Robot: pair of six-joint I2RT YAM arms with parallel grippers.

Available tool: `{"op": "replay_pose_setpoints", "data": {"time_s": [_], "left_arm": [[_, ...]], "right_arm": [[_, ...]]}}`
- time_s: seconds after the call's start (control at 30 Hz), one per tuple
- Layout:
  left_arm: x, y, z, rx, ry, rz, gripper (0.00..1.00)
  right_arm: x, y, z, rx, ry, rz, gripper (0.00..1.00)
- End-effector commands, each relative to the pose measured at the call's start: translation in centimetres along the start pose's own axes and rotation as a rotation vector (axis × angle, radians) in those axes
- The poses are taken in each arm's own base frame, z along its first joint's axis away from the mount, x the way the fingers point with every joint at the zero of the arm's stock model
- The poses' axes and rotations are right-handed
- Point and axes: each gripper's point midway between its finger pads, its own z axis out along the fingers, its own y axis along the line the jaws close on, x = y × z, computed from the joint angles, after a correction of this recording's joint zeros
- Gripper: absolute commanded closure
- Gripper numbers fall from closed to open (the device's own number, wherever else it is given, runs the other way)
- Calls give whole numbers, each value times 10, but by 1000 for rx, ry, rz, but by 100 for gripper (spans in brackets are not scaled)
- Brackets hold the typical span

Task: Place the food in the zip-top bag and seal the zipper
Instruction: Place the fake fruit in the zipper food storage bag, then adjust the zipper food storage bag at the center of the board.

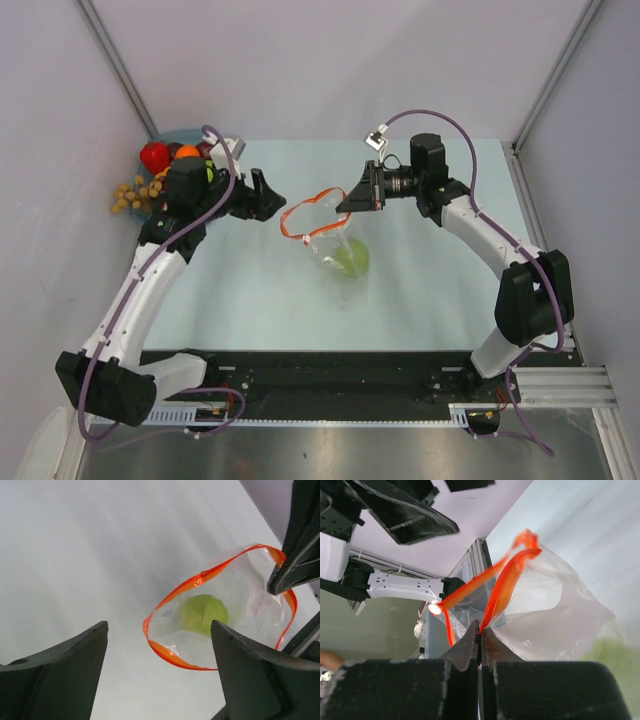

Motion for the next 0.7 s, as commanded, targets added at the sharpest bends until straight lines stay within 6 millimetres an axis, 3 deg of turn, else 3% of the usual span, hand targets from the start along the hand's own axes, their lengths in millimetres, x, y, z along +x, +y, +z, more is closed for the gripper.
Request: {"op": "replay_pose_setpoints", "data": {"time_s": [0.0,0.1,0.2,0.23,0.33,0.37,0.43,0.5,0.57,0.67], "left_arm": [[43,-1,7,60,134,-95,8],[64,11,21,31,205,-164,6],[68,-2,28,124,255,-198,47],[68,-6,27,144,266,-206,73],[48,-33,13,245,245,-190,100],[35,-40,10,258,207,-160,100],[30,-60,8,287,189,-109,100],[40,-67,15,298,227,-103,100],[58,-51,28,239,281,-146,100],[73,-20,45,159,327,-199,95]], "right_arm": [[-8,24,-5,-18,-11,-86,100],[-3,27,-4,-24,4,-96,100],[3,25,-1,-16,24,-91,100],[5,23,-1,-12,28,-105,100],[5,15,-6,41,17,-116,100],[3,12,-10,68,8,-125,100],[9,4,-16,149,21,-112,100],[21,1,-20,211,63,-158,100],[31,-21,-23,342,98,-193,100],[31,-51,-28,457,104,-182,100]]}}
